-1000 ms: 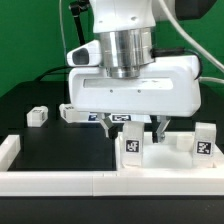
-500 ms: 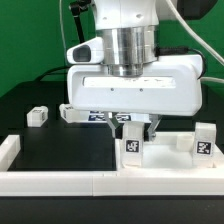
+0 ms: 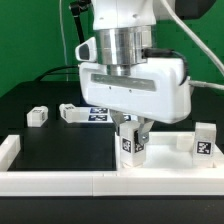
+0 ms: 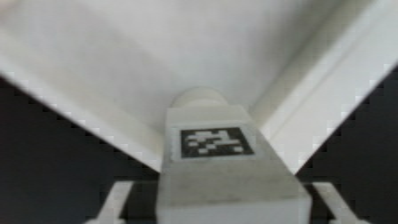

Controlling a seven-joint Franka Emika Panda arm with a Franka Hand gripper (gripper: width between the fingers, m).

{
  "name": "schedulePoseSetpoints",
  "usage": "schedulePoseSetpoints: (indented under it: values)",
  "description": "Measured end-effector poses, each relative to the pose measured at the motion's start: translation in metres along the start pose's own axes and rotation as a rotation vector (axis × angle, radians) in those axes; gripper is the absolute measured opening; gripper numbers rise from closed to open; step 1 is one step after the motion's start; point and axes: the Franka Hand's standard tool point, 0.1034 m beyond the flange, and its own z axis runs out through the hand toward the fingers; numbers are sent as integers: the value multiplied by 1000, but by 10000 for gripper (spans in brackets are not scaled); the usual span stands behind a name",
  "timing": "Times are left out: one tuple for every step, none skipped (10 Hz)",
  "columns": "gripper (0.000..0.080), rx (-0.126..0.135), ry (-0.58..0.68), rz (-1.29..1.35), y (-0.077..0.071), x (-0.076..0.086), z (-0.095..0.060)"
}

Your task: Assemble square table

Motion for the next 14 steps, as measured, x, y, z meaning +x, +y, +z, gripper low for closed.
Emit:
schedulePoseSetpoints:
  values:
    - [291,10,-19,202,1,-1,2]
    - [291,25,-34,308,2,1,2]
    - [291,24,-34,340,2,0,2]
    - [291,23,-34,346,2,0,2]
    - [291,25,-28,254,1,-1,2]
    - [369,38,-5,101,-2,-4,2]
    - [551,25,14,-120,-5,-7,1]
    - [551,16,27,-268,-7,-10,0]
    - [618,15,27,-297,-6,-8,1]
    - [644,13,28,-353,-5,-7,1]
    - [648,6,32,-522,-4,-5,1]
    - [648,-3,37,-732,0,2,0]
    - [649,-7,40,-941,3,9,-1]
    - [649,-2,69,-1068,6,10,3]
